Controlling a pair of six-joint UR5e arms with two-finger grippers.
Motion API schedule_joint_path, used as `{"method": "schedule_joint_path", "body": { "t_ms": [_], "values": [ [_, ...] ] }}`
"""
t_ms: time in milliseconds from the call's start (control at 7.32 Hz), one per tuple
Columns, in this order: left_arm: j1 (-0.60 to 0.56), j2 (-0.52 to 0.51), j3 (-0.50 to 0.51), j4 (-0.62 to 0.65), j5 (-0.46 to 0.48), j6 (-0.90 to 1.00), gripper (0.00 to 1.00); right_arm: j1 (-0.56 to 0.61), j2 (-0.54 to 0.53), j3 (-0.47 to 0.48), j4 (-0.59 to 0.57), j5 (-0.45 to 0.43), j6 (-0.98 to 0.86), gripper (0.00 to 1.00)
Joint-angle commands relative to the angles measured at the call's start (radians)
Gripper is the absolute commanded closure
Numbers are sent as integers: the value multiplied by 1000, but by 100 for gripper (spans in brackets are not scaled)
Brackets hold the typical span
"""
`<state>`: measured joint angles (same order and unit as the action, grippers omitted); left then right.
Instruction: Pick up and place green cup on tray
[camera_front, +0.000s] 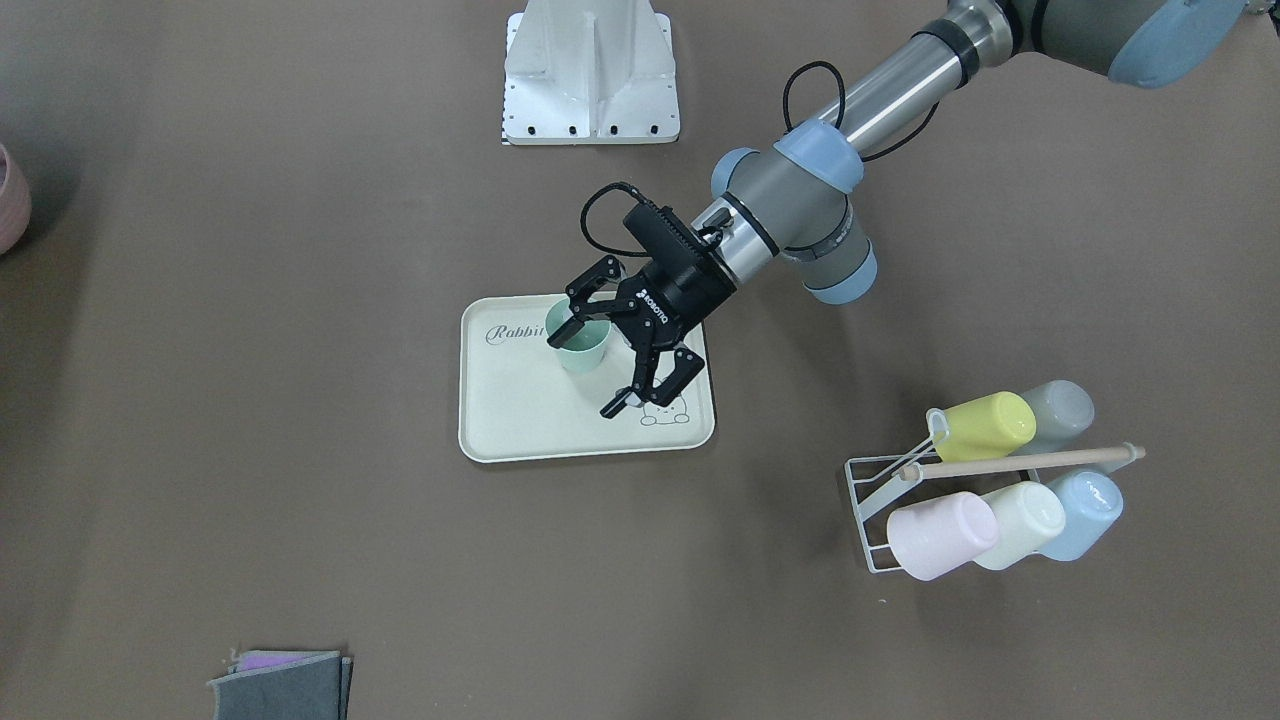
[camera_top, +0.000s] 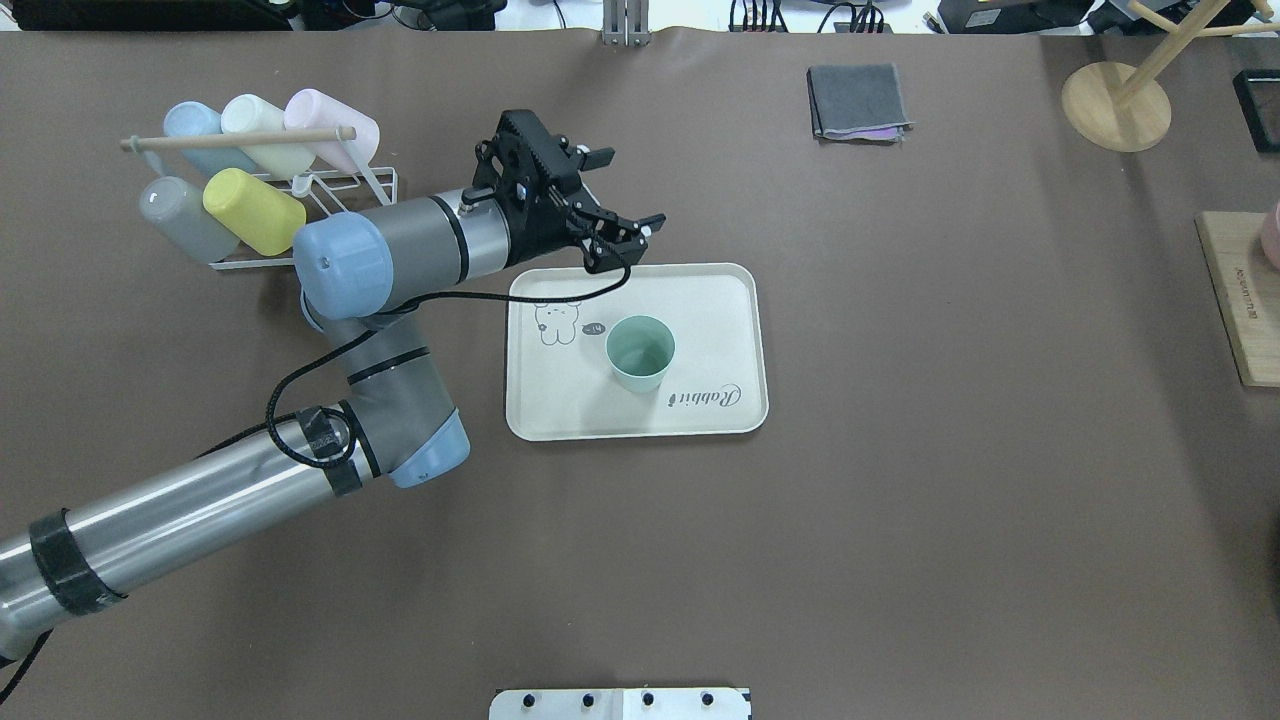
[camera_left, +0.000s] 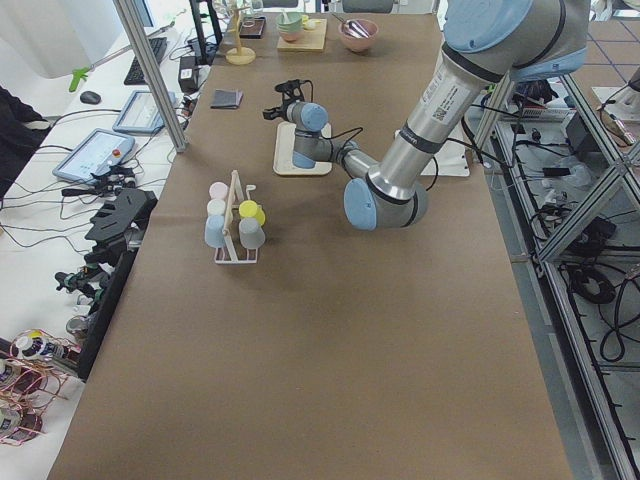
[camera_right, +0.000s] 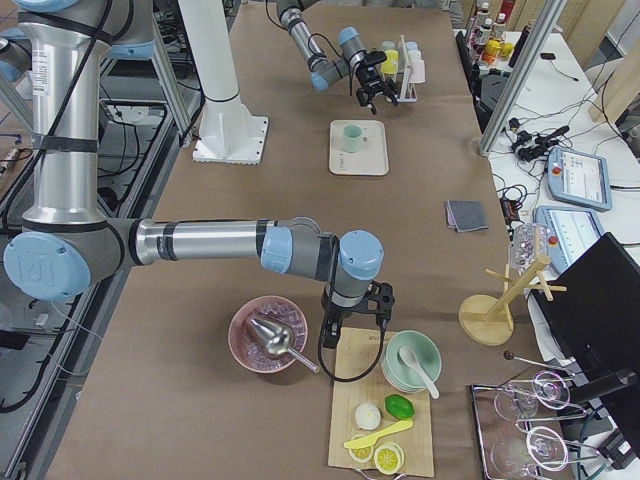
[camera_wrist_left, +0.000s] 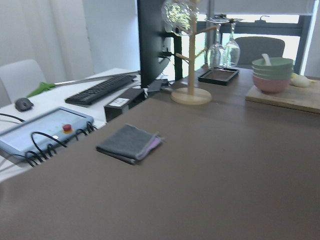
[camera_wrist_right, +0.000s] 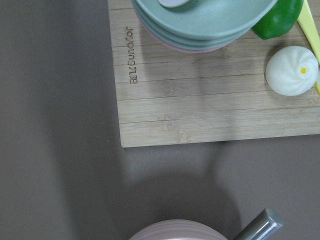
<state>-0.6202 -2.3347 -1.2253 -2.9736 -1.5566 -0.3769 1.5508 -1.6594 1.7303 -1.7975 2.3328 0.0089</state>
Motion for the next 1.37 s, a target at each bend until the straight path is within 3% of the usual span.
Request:
{"method": "schedule_joint_path", "body": {
  "t_ms": [0, 273, 546, 683, 956, 1230],
  "values": [
    [-48, -40, -134, 252, 53, 0, 2, 0, 7, 0, 1, -9, -1, 0],
    [-53, -46, -467, 832, 142, -17, 2, 0, 9, 0, 1, -17, 0, 0],
    [-169, -23, -587, 1130, 156, -19, 2, 0, 9, -2, 6, -18, 6, 0],
    [-275, 64, -617, 1201, 27, -19, 2, 0, 7, -12, 56, -18, 43, 0],
    [-566, 152, -518, 1272, -431, -62, 2, 0, 6, -86, 256, -27, 169, 0],
    [-769, 219, -374, 1306, -663, -71, 2, 0, 7, -97, 293, -38, 172, 0]
  ]
}}
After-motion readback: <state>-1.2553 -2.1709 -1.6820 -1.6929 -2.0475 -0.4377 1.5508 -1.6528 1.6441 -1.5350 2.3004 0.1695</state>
